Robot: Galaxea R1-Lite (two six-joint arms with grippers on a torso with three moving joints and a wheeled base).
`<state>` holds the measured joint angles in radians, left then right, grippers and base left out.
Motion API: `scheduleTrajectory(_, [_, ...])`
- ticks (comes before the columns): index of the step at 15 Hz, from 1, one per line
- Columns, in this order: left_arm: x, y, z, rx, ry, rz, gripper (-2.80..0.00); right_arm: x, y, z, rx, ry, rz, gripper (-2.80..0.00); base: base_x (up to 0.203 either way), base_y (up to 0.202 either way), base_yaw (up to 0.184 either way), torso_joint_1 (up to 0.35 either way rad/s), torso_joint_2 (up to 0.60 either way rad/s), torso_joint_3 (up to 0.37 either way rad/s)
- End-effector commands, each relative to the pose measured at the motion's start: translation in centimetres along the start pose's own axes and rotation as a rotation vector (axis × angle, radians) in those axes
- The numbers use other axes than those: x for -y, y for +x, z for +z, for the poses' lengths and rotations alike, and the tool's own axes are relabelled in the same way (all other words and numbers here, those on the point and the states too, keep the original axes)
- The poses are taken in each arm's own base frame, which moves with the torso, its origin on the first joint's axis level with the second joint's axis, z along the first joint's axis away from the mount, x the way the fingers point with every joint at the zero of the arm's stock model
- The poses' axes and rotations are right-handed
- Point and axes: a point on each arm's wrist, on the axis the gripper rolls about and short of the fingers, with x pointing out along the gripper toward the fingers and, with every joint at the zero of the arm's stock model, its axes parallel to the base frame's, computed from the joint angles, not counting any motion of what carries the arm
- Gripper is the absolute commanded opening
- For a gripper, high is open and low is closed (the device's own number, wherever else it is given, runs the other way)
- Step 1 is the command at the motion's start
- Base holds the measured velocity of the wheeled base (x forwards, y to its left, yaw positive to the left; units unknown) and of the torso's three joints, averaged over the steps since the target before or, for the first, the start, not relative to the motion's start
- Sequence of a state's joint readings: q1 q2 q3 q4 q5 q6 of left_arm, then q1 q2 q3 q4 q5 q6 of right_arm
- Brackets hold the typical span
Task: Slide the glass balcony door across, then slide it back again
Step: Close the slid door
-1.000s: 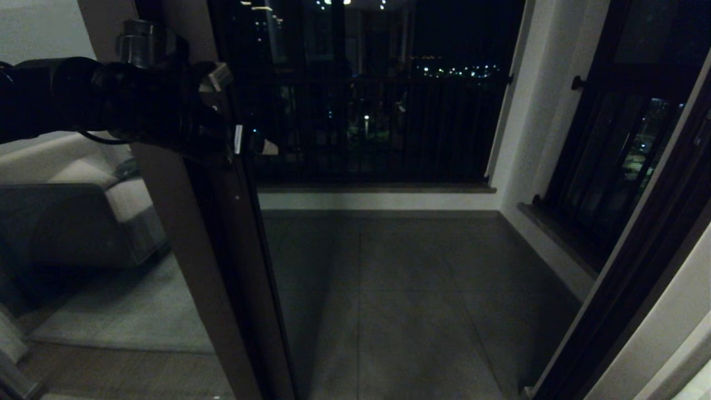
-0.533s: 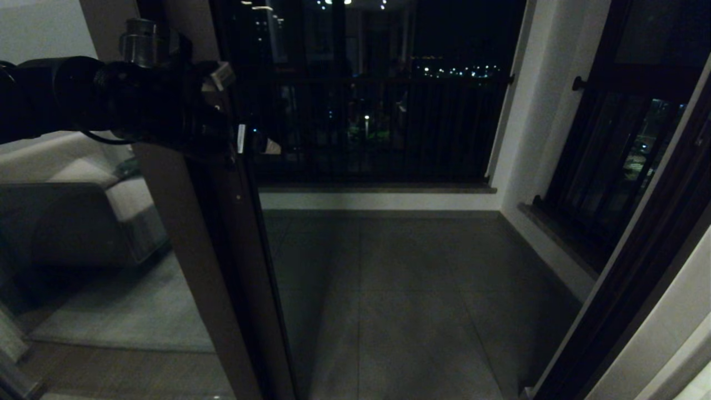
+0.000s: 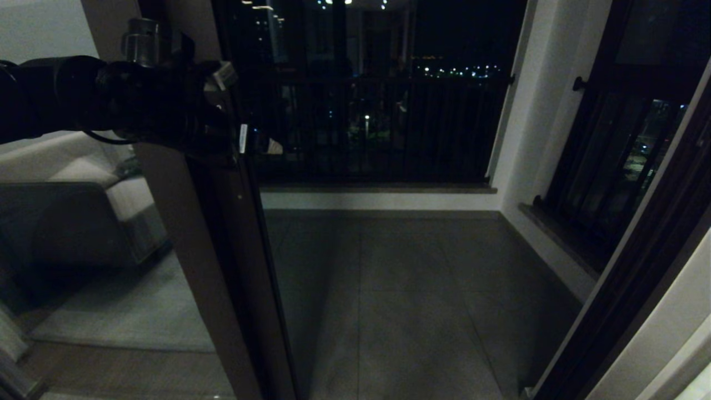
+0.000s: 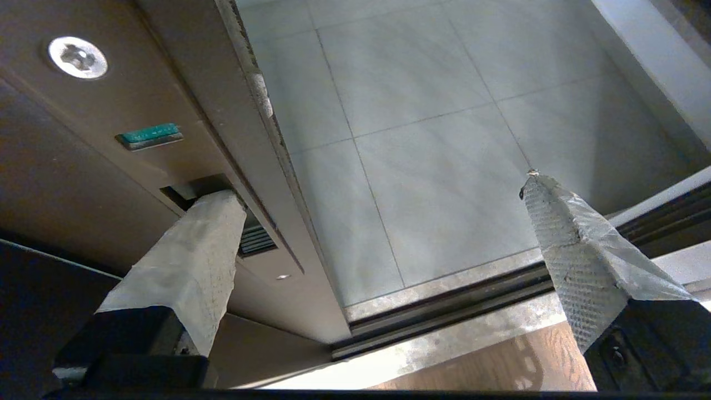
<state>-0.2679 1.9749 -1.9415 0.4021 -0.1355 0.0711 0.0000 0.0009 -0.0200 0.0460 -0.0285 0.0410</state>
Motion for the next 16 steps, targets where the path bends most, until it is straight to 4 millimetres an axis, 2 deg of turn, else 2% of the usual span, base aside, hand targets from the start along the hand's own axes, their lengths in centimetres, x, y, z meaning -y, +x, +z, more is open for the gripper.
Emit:
scheduleTrajectory(1, [0.2,0.1,0.0,-0.004,0.003,-0.011,0.00,0.0,0.0,0.0,-0.001,0.000,0.001,-2.80,0.000,0.000,0.000,0.000,0.00,0.000])
scheduleTrajectory(8, [0.9,0.3,0.0,-0.006,0.010,-0.027,0.00,0.0,0.0,0.0,-0.001,0.000,-0.001,-2.80,0.000,0.000,0.000,0.000,0.00,0.000])
scheduleTrajectory(16, [3.7,1.0,0.0,-0.005,0.040,-0.093,0.00,0.0,0.0,0.0,-0.001,0.000,-0.001,-2.80,0.000,0.000,0.000,0.000,0.00,0.000])
